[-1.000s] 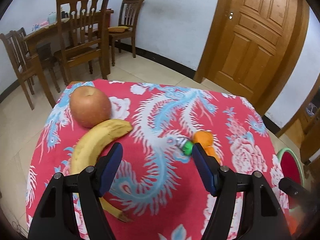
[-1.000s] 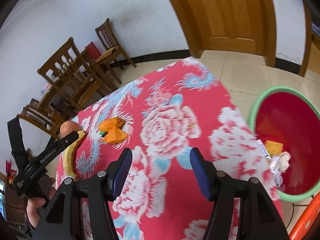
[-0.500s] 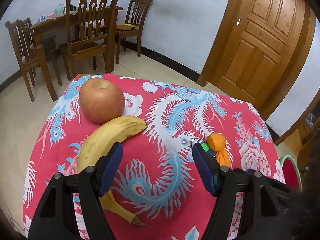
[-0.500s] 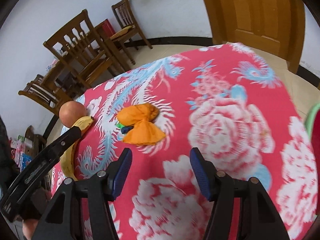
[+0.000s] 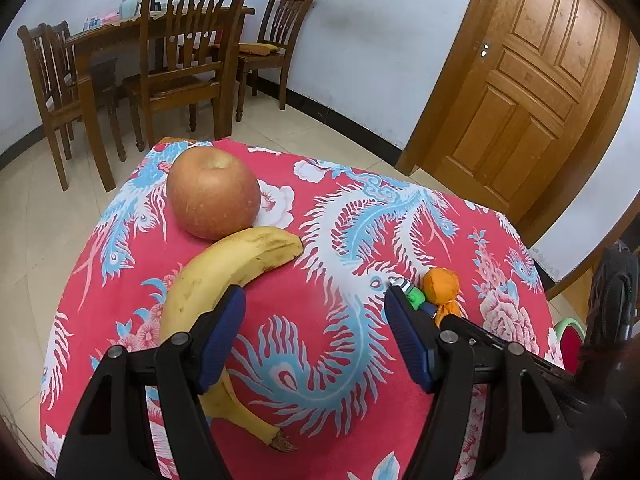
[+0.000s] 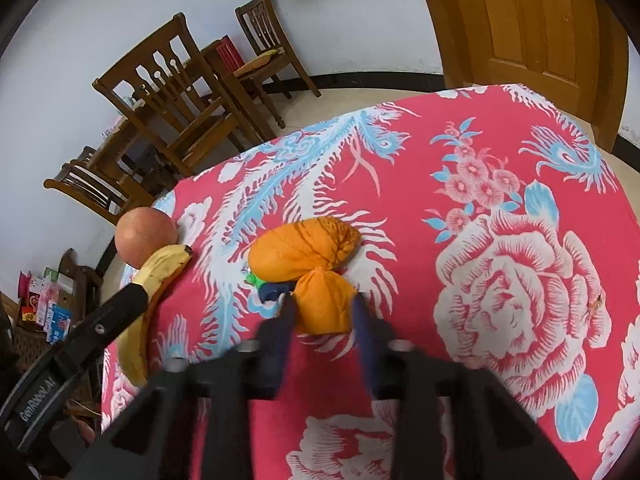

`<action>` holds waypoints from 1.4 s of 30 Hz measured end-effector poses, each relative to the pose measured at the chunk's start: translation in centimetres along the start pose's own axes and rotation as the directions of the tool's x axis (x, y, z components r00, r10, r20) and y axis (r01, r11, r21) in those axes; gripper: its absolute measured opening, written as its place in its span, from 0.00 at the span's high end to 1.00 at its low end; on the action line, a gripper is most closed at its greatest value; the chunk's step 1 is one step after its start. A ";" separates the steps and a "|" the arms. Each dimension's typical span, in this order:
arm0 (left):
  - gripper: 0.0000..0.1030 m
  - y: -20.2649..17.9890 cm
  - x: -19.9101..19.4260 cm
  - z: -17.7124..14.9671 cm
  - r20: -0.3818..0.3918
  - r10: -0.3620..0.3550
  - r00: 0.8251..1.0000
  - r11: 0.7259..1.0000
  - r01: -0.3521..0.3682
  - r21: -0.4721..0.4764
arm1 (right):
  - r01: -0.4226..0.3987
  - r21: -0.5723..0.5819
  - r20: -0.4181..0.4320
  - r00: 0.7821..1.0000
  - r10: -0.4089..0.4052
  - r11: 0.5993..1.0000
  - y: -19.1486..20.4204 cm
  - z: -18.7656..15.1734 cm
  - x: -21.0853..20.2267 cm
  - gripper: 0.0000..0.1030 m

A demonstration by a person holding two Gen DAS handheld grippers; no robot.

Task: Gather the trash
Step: 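Grasp the orange toy with the right tool while the left grasps the small green figure, then carry the orange toy and green figure over the bin and release both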

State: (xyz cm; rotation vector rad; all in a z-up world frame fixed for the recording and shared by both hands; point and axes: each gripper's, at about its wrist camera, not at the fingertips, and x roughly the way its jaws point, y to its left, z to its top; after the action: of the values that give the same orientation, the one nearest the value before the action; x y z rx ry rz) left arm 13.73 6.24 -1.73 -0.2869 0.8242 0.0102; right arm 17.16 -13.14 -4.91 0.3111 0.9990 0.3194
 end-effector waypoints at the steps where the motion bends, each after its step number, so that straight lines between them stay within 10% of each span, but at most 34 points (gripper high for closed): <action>1: 0.30 0.0 0.0 0.0 -0.002 0.002 1.000 1.000 -0.002 0.002 | -0.005 0.001 -0.001 1.000 0.005 1.000 -0.1 0.0 0.0 0.85; 24: 0.31 -6.7 2.2 -0.1 -0.126 -0.039 0.991 0.994 0.051 0.093 | -0.018 0.095 0.156 0.988 0.003 0.995 -7.5 -4.3 -13.2 0.92; 42: 0.65 -9.8 7.5 0.2 -0.186 0.046 0.982 0.990 -0.020 0.142 | -0.066 0.216 0.239 0.971 0.013 0.974 -13.3 -7.4 -17.8 0.92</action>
State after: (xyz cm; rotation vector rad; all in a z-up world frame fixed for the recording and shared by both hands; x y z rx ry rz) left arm 20.17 -3.87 -4.65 -0.1430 1.0132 -0.0442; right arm 3.43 -31.60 -0.30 0.5607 0.7938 0.2002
